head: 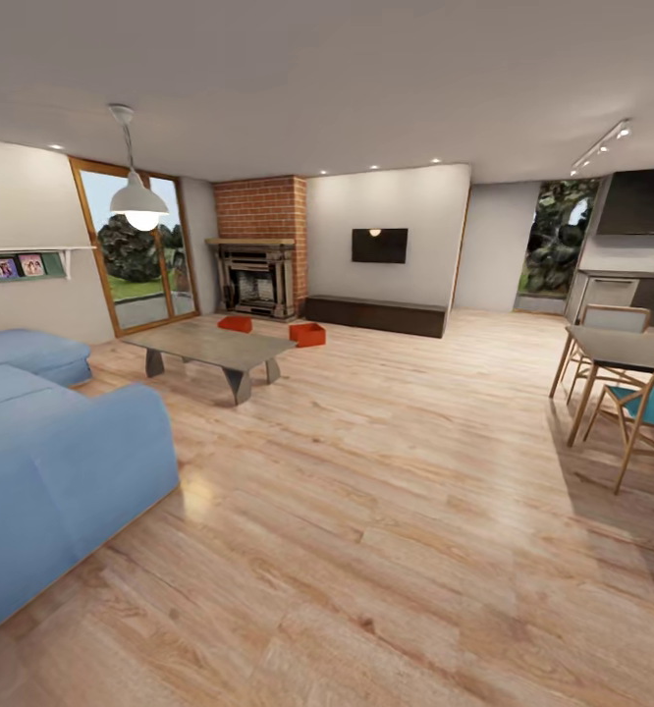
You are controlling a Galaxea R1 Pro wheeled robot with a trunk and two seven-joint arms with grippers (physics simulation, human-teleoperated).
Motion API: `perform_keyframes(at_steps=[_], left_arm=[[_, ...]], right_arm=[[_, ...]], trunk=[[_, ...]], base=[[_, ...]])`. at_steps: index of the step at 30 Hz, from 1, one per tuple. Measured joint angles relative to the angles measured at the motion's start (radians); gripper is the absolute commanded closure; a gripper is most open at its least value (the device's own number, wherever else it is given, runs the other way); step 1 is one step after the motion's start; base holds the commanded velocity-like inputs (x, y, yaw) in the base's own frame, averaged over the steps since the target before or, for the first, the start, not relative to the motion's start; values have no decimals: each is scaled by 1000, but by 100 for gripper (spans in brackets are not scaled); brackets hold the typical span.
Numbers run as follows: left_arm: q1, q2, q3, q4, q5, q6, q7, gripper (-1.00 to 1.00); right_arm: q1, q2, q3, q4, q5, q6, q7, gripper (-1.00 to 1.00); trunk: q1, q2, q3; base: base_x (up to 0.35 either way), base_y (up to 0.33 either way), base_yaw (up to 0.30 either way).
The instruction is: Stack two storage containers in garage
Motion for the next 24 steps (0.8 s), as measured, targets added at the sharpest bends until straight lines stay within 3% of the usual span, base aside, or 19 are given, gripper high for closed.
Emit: perform_keyframes(at_steps=[24], left_arm=[[0,0,-1,0,-3,-1,-1,-100]], right_arm=[[0,1,2,0,3,0,0,-100]], trunk=[[0,0,0]], base=[[293,-178,0]])
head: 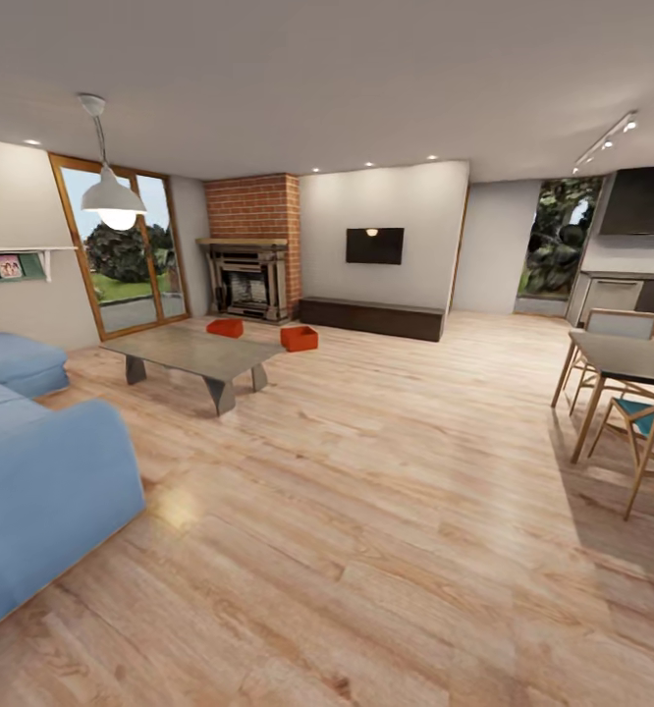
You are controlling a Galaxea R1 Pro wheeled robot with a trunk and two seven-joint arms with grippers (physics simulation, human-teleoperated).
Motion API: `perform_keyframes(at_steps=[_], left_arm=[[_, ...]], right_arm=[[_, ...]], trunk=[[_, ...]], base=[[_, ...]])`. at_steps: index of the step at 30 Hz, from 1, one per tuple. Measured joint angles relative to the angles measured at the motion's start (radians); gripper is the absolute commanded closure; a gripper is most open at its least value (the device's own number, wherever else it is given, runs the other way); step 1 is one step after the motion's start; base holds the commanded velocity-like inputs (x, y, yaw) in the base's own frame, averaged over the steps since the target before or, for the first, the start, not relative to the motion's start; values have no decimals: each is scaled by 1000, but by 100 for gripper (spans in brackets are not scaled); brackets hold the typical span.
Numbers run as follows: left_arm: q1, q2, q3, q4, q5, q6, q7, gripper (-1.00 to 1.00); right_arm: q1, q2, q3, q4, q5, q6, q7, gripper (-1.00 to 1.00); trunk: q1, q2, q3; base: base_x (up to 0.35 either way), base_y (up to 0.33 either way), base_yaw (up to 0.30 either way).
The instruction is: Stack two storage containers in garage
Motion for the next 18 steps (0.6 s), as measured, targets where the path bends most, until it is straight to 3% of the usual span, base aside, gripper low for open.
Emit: perform_keyframes(at_steps=[18], left_arm=[[0,-1,-3,0,-5,-1,1,-100]], right_arm=[[0,0,-1,0,-8,1,-11,-100]], trunk=[[0,0,0]], base=[[293,-172,0]])
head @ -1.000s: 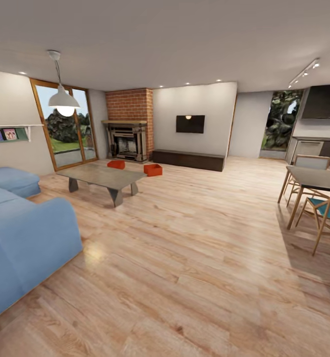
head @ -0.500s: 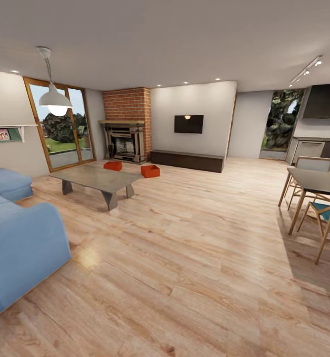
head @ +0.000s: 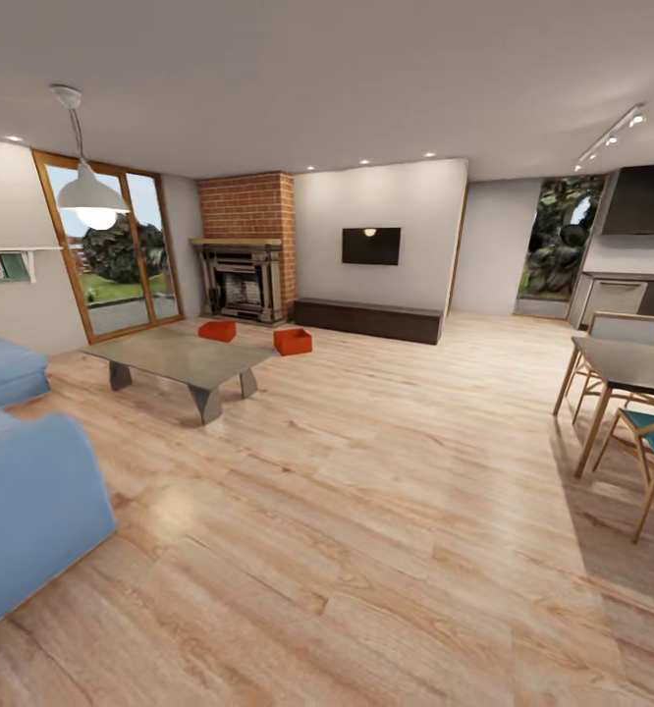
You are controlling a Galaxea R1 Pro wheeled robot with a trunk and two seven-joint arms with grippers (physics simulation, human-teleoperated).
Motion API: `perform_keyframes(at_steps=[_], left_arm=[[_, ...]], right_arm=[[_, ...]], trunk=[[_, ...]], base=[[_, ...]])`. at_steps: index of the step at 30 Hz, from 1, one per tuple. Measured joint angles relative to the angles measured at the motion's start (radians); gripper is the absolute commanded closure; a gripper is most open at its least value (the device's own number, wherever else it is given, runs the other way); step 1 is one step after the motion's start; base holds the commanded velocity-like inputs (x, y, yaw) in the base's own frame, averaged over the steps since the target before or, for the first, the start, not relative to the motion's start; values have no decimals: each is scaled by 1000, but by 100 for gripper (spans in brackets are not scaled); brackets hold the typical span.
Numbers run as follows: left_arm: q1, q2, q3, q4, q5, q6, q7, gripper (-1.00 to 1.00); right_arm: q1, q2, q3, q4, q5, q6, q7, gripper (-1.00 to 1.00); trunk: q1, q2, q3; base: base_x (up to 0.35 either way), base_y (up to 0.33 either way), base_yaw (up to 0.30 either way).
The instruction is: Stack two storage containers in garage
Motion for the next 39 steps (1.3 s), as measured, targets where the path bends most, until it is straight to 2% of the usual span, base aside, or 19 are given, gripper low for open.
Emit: perform_keyframes(at_steps=[17,39], left_arm=[[0,1,2,0,1,-1,0,-100],[0,1,3,0,3,1,1,-100]], right_arm=[[0,4,-2,0,-5,0,0,-100],[0,3,-1,0,-1,0,0,-100]], trunk=[[0,0,0],[0,0,0]], base=[[300,-138,0],[320,-6,0]])
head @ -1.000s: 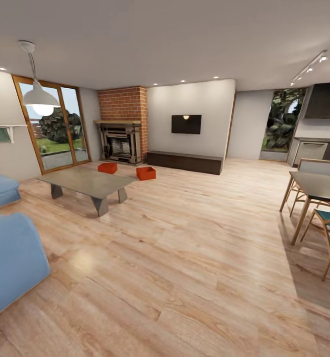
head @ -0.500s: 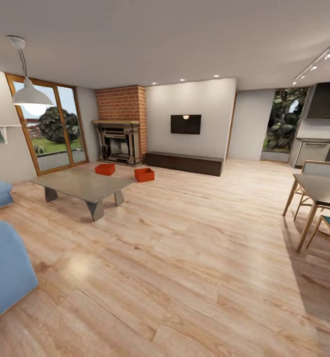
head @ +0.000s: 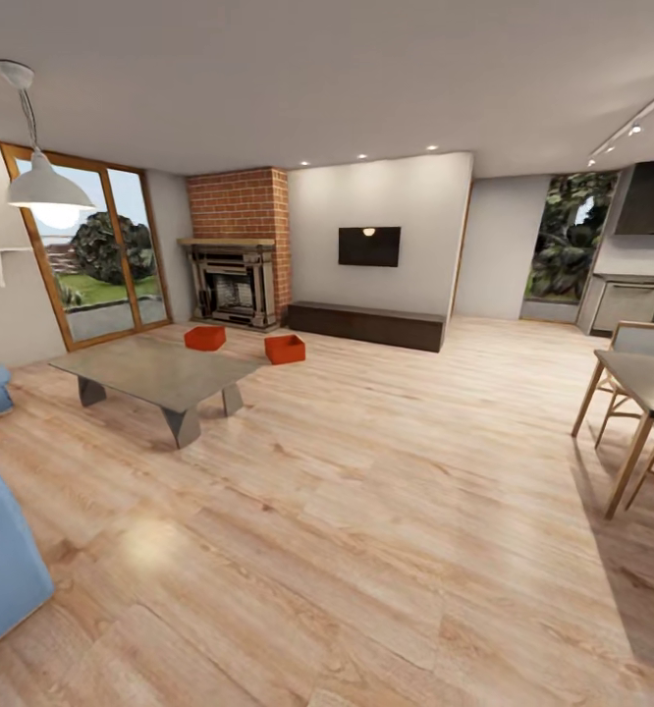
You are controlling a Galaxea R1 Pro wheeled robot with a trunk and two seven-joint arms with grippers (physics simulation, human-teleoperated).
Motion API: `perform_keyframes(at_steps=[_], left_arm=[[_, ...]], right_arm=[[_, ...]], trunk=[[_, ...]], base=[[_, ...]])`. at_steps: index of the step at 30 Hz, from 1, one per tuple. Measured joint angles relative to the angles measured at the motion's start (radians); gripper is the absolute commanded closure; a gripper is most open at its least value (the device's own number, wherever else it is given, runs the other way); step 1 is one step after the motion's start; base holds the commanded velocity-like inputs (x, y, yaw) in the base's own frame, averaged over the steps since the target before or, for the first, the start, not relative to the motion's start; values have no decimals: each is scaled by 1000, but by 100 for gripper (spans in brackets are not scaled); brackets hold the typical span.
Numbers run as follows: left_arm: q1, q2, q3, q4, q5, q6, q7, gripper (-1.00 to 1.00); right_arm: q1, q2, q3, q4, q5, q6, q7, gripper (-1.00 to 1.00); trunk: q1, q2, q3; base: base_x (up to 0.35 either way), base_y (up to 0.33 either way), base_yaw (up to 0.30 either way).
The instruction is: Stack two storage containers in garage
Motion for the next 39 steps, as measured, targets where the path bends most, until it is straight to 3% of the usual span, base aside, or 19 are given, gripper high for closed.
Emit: perform_keyframes(at_steps=[39], left_arm=[[0,0,-2,0,-2,0,-1,-100]], right_arm=[[0,-2,0,0,1,-2,0,-100]], trunk=[[0,0,0]], base=[[322,-65,0]])
